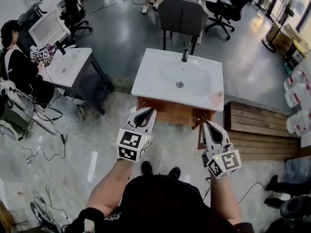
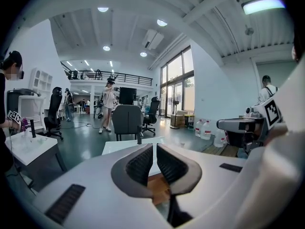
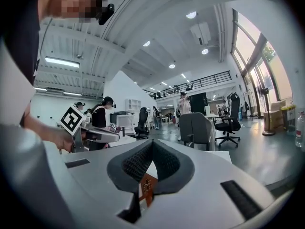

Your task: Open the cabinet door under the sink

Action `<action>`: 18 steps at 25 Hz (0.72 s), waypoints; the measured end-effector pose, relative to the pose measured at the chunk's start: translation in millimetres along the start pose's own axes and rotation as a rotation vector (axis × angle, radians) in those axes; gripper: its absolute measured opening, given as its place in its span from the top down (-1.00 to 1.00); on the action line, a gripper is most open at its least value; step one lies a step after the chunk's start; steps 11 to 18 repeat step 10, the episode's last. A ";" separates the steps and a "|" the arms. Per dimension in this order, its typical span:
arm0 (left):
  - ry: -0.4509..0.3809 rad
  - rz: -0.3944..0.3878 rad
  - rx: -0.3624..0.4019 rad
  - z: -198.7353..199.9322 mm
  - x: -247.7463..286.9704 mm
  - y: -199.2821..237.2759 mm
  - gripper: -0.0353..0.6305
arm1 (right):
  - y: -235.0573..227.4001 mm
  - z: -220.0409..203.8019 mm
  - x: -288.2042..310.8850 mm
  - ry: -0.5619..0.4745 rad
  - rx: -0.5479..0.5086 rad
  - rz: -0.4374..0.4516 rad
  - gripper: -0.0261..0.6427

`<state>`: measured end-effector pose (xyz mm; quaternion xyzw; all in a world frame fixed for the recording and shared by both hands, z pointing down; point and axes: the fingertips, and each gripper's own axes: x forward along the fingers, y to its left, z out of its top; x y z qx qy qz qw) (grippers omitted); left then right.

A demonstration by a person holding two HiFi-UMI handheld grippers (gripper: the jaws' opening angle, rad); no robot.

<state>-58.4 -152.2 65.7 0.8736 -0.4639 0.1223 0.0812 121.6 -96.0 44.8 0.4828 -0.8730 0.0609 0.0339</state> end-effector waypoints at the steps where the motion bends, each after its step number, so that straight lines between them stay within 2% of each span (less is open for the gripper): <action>1: 0.003 0.003 -0.002 -1.1 -0.9 1.2 0.78 | 1.2 -1.0 0.3 0.002 0.001 0.003 0.89; 18: 0.026 0.029 -0.016 -10.3 -5.8 4.2 0.78 | 0.8 -5.0 -1.1 0.008 0.005 0.022 0.89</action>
